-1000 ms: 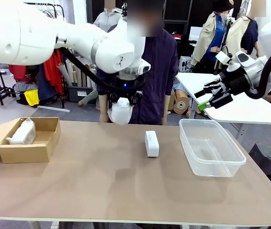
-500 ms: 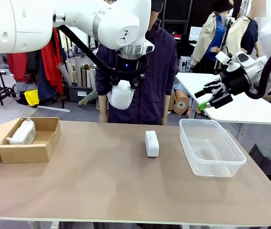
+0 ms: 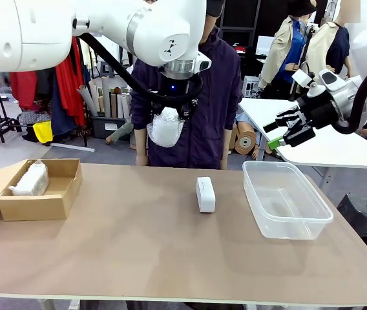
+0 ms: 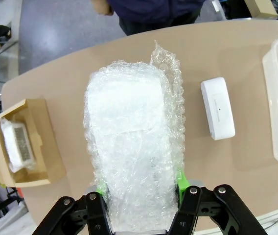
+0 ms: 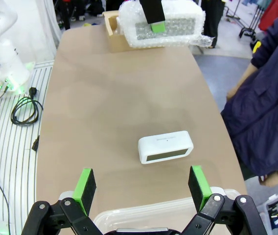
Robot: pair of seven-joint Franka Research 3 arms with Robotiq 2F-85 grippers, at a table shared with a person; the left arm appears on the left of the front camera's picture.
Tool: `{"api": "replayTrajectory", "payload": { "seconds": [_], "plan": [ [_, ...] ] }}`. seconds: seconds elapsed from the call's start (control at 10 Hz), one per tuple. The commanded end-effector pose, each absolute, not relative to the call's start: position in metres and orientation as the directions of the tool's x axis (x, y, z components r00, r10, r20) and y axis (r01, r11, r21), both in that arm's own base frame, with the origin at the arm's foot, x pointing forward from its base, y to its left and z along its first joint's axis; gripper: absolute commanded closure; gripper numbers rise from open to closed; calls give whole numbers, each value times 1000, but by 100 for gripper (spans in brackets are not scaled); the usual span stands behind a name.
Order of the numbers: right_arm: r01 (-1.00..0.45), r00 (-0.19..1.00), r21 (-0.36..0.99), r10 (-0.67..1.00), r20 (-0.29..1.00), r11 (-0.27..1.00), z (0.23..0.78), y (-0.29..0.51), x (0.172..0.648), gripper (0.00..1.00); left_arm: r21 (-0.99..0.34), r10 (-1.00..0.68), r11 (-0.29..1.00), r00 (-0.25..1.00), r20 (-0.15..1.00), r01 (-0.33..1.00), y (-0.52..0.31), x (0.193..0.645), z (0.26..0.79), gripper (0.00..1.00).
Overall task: Separate and place wrapped and unwrapped clocks.
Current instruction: Pick up the Digital clock indicated by the person.
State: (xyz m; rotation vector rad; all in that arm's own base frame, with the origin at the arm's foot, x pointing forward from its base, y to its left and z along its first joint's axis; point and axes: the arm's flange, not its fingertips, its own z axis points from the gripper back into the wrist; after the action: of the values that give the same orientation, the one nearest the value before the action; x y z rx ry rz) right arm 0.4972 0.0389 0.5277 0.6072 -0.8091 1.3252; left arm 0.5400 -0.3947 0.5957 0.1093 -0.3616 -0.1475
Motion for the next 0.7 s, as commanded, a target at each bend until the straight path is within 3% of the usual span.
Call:
{"api": "replayTrajectory", "payload": {
  "seconds": [0.0, 0.6],
  "plan": [
    [-986, 40, -66, 594, 804, 155, 530, 40, 496, 0, 130, -148, 985, 927, 346, 109, -393, 539, 600, 100],
    [-986, 40, -66, 594, 804, 155, 530, 40, 496, 0, 130, -148, 985, 927, 346, 109, -393, 539, 600, 100]
  ]
}}
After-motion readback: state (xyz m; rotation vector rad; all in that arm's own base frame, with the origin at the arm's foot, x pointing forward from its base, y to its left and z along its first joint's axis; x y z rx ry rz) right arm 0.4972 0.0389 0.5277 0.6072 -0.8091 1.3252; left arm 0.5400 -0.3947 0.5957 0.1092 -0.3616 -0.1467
